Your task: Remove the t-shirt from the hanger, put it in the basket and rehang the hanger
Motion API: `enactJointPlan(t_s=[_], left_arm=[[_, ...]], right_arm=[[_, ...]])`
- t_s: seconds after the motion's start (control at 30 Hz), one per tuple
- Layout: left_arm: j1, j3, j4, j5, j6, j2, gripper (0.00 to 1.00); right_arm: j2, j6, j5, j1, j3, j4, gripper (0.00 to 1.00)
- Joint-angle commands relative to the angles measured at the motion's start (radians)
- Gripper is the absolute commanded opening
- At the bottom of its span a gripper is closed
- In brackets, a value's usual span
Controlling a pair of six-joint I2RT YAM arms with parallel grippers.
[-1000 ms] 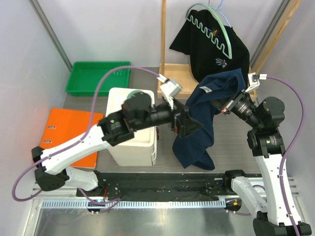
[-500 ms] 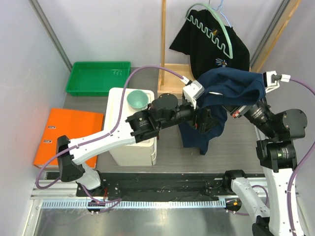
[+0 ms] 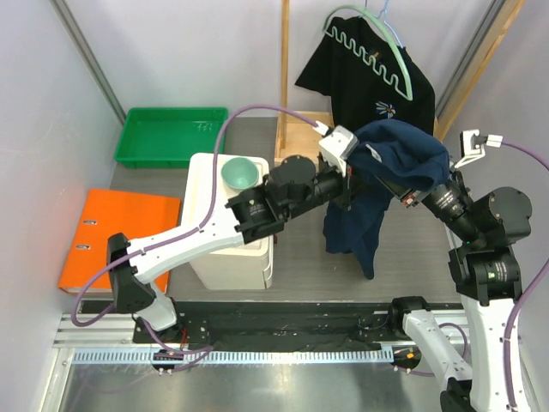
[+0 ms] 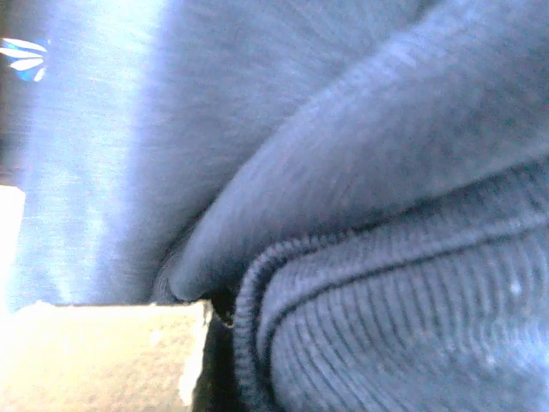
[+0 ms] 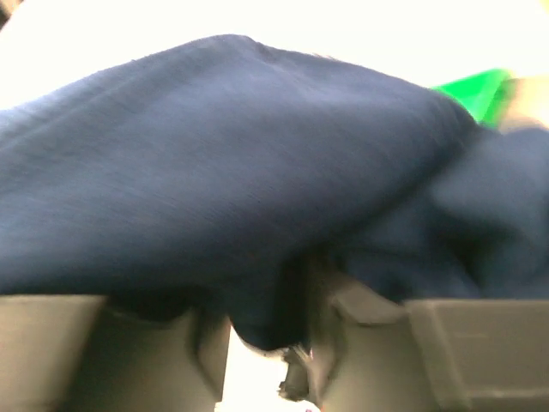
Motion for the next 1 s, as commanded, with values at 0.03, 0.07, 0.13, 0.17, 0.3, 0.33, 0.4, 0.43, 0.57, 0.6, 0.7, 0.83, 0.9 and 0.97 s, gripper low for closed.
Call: enactJointPlan(t_s=[0.03, 0.07, 0.13, 0.17, 0.3, 0.33, 0.4, 0.43, 0.57, 0.6, 0.7, 0.83, 0.9, 0.97], left_arm=[[0.121, 0.229, -0.024, -0.024, 0.021, -0.015, 0.00], [0.143, 0.257, -0.036, -0.008, 0.018, -0.008, 0.00], [0.209, 0.360, -0.091, 0.033, 0.013, 0.026, 0.00], [0.235, 0.401, -0.108, 0.053, -0.001, 0.043, 0.00], [0.346, 0.574, -0.136, 0.200, -0.021, 0.124, 0.00], [0.384, 0.612, -0.133, 0.220, -0.024, 0.144, 0.00], [0.447, 0.720, -0.145, 0.251, -0.034, 0.201, 0.00], [0.468, 0.760, -0.170, 0.256, -0.035, 0.219, 0.00], [0.592, 0.843, -0.210, 0.270, -0.059, 0.244, 0.00], [0.653, 0.823, -0.208, 0.276, -0.091, 0.229, 0.00], [0.788, 0.708, -0.194, 0.302, -0.165, 0.149, 0.00], [0.973, 0.628, -0.194, 0.443, -0.254, 0.123, 0.00], [1.077, 0.626, -0.220, 0.533, -0.284, 0.150, 0.00], [1.148, 0.636, -0.257, 0.596, -0.312, 0.180, 0.00]], right_arm=[[-0.033, -0.239, 0.184, 0.006, 0.051, -0.344, 0.55], [-0.050, -0.272, 0.213, 0.006, 0.043, -0.372, 0.57], [-0.069, -0.297, 0.298, 0.006, 0.028, -0.458, 0.64], [-0.078, -0.320, 0.319, 0.006, 0.022, -0.478, 0.69], [-0.108, -0.374, 0.371, 0.004, 0.000, -0.552, 0.72], [-0.112, -0.383, 0.368, 0.004, -0.003, -0.559, 0.72], [-0.112, -0.386, 0.361, 0.004, -0.010, -0.560, 0.72], [-0.112, -0.388, 0.359, 0.006, -0.010, -0.560, 0.73], [-0.093, -0.394, 0.364, 0.006, -0.006, -0.555, 0.72], [-0.089, -0.403, 0.367, 0.006, -0.001, -0.550, 0.72], [-0.049, -0.415, 0.375, 0.006, 0.010, -0.535, 0.73], [-0.012, -0.421, 0.349, 0.004, 0.013, -0.500, 0.73], [0.005, -0.421, 0.321, 0.004, 0.003, -0.471, 0.72], [0.028, -0.425, 0.278, 0.007, -0.006, -0.458, 0.72]])
